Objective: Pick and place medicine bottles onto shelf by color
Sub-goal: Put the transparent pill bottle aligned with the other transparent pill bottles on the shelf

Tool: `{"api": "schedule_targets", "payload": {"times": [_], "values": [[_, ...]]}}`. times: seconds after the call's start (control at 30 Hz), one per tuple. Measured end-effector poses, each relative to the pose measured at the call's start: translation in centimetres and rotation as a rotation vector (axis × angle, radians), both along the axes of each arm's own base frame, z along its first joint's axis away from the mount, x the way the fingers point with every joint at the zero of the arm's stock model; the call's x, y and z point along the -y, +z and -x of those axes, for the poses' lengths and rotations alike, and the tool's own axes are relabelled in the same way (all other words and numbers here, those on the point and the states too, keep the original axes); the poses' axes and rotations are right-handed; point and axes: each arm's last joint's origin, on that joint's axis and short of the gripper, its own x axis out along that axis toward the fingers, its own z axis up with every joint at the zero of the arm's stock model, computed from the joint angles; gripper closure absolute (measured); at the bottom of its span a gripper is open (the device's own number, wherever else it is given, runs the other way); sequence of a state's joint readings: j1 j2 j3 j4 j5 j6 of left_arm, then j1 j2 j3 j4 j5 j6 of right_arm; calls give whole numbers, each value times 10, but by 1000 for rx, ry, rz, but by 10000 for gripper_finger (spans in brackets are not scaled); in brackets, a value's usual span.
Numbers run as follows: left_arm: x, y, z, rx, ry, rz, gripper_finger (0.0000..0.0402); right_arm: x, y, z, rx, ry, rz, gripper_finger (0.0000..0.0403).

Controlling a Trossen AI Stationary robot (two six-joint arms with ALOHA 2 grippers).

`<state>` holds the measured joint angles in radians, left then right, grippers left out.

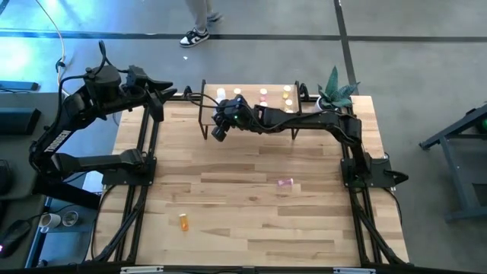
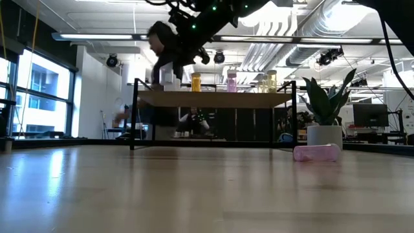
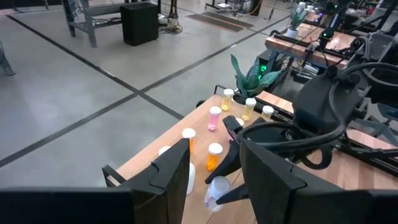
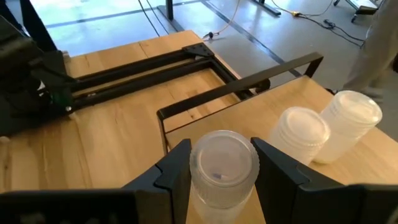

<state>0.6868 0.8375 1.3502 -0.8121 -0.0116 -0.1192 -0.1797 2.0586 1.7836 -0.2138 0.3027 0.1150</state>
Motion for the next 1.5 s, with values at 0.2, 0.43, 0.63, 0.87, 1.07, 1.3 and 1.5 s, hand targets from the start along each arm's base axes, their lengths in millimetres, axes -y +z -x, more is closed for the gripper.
{"api": "schedule_targets", "payload": {"times": [0.2, 0.43, 0.63, 0.87, 1.07, 1.3, 1.5], "values": [[0, 0, 0, 0, 0, 0, 271, 5, -1, 1, -1, 7, -18, 274], [0, 0, 0, 0, 0, 0, 271, 7, -4, 0, -5, 6, -25, 274], [0, 0, 0, 0, 0, 0, 271, 8, -10, -2, -18, -2, -26, 274], [0, 0, 0, 0, 0, 0, 271, 8, -9, -2, -10, -4, -26, 274], [0, 0, 0, 0, 0, 0, 271, 8, -9, -2, -10, -4, -26, 261], [0, 0, 0, 0, 0, 0, 271, 9, -9, -2, -11, -9, -25, 239], [0, 0, 0, 0, -1, 0, 271, 10, -9, -1, -13, -30, -13, 236]]}}
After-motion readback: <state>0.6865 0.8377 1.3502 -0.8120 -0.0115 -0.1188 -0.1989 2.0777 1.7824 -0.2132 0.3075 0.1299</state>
